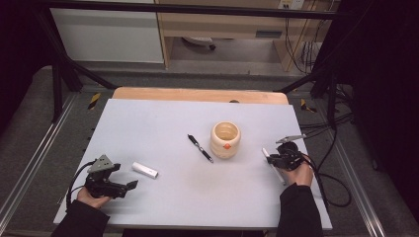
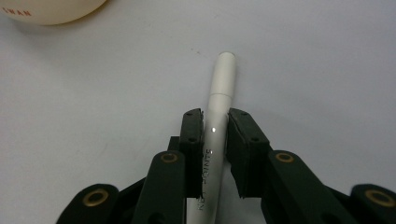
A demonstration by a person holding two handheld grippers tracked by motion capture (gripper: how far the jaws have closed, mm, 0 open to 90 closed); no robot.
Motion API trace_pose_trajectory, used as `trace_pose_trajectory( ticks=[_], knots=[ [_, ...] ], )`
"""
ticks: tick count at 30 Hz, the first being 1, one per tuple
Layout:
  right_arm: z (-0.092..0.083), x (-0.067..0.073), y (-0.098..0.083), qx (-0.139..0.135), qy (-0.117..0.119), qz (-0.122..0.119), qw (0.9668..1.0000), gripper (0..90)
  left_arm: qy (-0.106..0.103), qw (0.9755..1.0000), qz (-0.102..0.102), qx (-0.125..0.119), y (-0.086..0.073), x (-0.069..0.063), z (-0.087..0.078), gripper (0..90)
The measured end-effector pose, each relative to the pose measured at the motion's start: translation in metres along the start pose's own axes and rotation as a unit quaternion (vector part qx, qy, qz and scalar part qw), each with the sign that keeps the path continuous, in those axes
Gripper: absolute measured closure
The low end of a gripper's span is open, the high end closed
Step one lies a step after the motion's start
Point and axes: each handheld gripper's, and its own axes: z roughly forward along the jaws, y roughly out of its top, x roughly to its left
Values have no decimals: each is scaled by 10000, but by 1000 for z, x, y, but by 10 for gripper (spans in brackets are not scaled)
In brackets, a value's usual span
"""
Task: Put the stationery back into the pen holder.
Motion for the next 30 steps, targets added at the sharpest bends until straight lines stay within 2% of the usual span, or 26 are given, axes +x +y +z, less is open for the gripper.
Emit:
trace_pose_trajectory(
  ticks=[10,30],
  knots=[
    [1,2,-1,-25,-97,105,9999,787,-5,10000,14,-4,0,-1,0,21],
    [-6,3,1,4,-141,101,9998,794,-8,10000,8,-8,0,0,0,21]
  ],
)
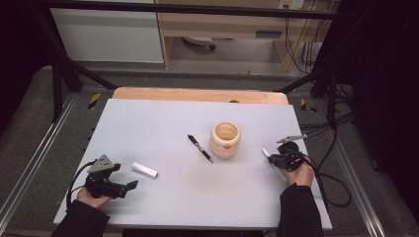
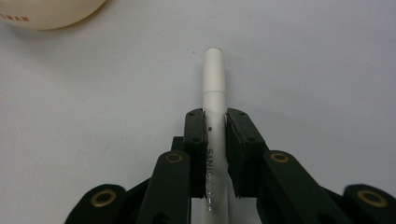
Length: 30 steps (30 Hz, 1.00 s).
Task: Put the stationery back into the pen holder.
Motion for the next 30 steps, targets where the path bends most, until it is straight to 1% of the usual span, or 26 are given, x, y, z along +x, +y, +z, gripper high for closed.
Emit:
trace_pose_trajectory(
  ticks=[2,3,6,10,16,23,25,30],
  knots=[
    [-2,1,1,9,22,-28,10000,794,-2,10000,13,6,0,0,0,21],
    [-3,2,1,-9,-4,-35,10000,794,0,10000,9,0,0,0,0,21],
    [-5,3,3,-20,47,-4,10000,794,-2,10000,9,0,0,0,0,20],
    [-8,5,4,-46,36,-31,10000,794,-2,10000,9,2,0,0,0,21],
    [-15,9,7,-193,56,-97,9998,794,0,10000,14,7,0,0,0,20],
    [-23,13,10,-346,100,-118,9993,794,3,10000,9,7,0,0,0,20],
    [-25,14,11,-354,110,-142,9992,794,4,10000,7,4,0,0,0,21],
    [-28,16,12,-388,137,-105,9991,795,8,10000,13,6,0,0,0,21]
  ],
)
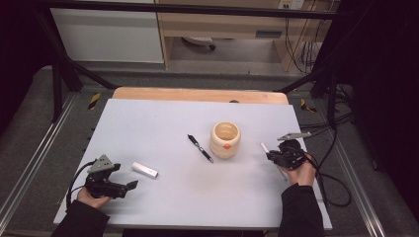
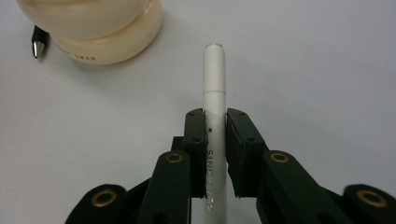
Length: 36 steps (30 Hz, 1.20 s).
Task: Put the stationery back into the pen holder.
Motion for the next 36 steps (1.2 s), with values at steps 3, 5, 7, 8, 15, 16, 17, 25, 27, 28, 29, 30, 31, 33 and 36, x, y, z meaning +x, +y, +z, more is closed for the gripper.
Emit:
trace_pose_trajectory(
  ticks=[3,5,7,8,15,16,17,25,27,28,29,30,31,33,36],
  knots=[
    [-4,1,1,-50,10,-36,10000,795,0,10000,1,4,0,0,0,21],
    [-6,3,3,-103,27,-12,9999,794,2,10000,-8,-1,0,0,0,20],
    [-8,4,4,-154,26,-48,9999,795,3,10000,-10,-3,0,0,0,21],
    [-9,5,4,-180,39,-41,9998,794,4,10000,-8,2,0,0,0,20],
    [-18,10,10,-367,87,-71,9993,795,12,10000,-11,2,0,0,0,20],
    [-20,11,11,-390,80,-71,9992,795,10,10000,-11,4,0,0,0,21],
    [-21,11,12,-393,98,-97,9991,795,10,10000,-11,4,0,0,0,21],
    [-30,19,20,-612,200,-139,9978,795,17,10000,-25,0,0,0,0,21],
    [-32,22,22,-664,214,-150,9975,795,16,10000,-20,5,0,0,0,21],
    [-33,23,24,-710,231,-150,9971,795,17,10000,-21,3,0,0,0,21],
    [-33,24,25,-748,242,-161,9968,794,17,10000,-22,5,0,0,0,21],
    [-34,25,26,-795,260,-162,9964,795,17,10000,-24,6,0,0,0,21],
    [-36,26,28,-856,285,-197,9957,795,16,10000,-19,7,0,0,0,21],
    [-38,29,31,-949,294,-202,9948,795,14,10000,-19,5,0,0,0,21],
    [-42,34,35,-1100,316,-213,9932,795,15,10000,-25,-1,0,0,0,21]
  ],
)
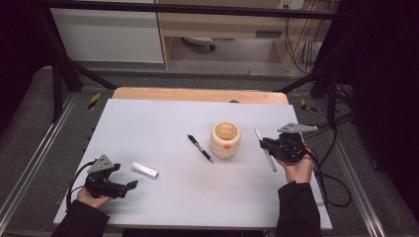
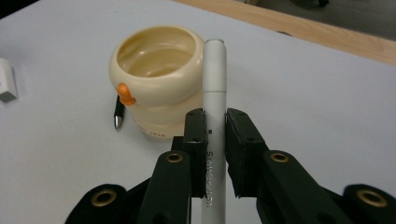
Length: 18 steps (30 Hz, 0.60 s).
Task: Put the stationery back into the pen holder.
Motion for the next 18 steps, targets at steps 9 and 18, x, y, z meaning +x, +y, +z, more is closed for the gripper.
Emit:
trace_pose_trajectory(
  ticks=[9,18],
  knots=[
    [-2,13,15,-384,132,-30,9992,795,-4,10000,1,0,0,0,0,21],
    [2,24,27,-739,261,-16,9969,795,-6,10000,4,-2,0,0,0,21]
  ],
)
